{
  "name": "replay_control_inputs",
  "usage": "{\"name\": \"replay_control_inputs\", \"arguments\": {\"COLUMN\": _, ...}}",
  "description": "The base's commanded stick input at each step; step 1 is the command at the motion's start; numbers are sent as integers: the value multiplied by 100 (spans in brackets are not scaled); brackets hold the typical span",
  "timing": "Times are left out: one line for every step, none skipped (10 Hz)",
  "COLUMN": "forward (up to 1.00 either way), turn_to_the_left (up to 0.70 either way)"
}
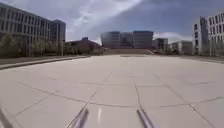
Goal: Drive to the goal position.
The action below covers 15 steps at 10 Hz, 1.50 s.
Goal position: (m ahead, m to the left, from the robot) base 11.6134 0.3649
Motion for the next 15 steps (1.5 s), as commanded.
{"name": "replay_control_inputs", "arguments": {"forward": 50, "turn_to_the_left": 0}}
{"name": "replay_control_inputs", "arguments": {"forward": 50, "turn_to_the_left": 0}}
{"name": "replay_control_inputs", "arguments": {"forward": 50, "turn_to_the_left": 0}}
{"name": "replay_control_inputs", "arguments": {"forward": 50, "turn_to_the_left": 0}}
{"name": "replay_control_inputs", "arguments": {"forward": 50, "turn_to_the_left": 0}}
{"name": "replay_control_inputs", "arguments": {"forward": 50, "turn_to_the_left": 0}}
{"name": "replay_control_inputs", "arguments": {"forward": 50, "turn_to_the_left": 0}}
{"name": "replay_control_inputs", "arguments": {"forward": 50, "turn_to_the_left": 0}}
{"name": "replay_control_inputs", "arguments": {"forward": 50, "turn_to_the_left": 0}}
{"name": "replay_control_inputs", "arguments": {"forward": 50, "turn_to_the_left": 0}}
{"name": "replay_control_inputs", "arguments": {"forward": 50, "turn_to_the_left": 0}}
{"name": "replay_control_inputs", "arguments": {"forward": 50, "turn_to_the_left": 0}}
{"name": "replay_control_inputs", "arguments": {"forward": 50, "turn_to_the_left": 0}}
{"name": "replay_control_inputs", "arguments": {"forward": 50, "turn_to_the_left": 0}}
{"name": "replay_control_inputs", "arguments": {"forward": 50, "turn_to_the_left": 0}}
